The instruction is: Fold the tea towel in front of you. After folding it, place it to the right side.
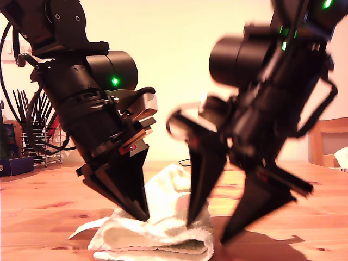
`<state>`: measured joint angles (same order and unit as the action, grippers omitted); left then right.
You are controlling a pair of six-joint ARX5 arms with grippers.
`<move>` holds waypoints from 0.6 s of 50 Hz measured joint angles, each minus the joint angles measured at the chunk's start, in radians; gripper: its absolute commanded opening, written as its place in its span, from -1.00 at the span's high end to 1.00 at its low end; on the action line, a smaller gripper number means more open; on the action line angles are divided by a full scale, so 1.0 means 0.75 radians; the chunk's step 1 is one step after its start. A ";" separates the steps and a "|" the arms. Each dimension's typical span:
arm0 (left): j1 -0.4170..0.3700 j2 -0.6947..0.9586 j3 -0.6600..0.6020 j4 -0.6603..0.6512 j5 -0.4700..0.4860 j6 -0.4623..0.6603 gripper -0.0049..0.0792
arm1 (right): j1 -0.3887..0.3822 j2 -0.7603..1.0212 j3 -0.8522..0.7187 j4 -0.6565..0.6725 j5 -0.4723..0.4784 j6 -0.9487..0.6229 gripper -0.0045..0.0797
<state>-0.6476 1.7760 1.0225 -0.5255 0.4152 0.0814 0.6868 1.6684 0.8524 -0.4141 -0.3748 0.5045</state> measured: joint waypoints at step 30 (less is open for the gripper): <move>0.014 0.000 0.000 -0.065 0.095 -0.043 0.93 | 0.036 0.062 0.022 0.102 -0.019 0.096 0.41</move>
<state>-0.6369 1.7760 1.0225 -0.5743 0.4866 0.0490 0.7139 1.7149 0.8688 -0.3378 -0.3893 0.5766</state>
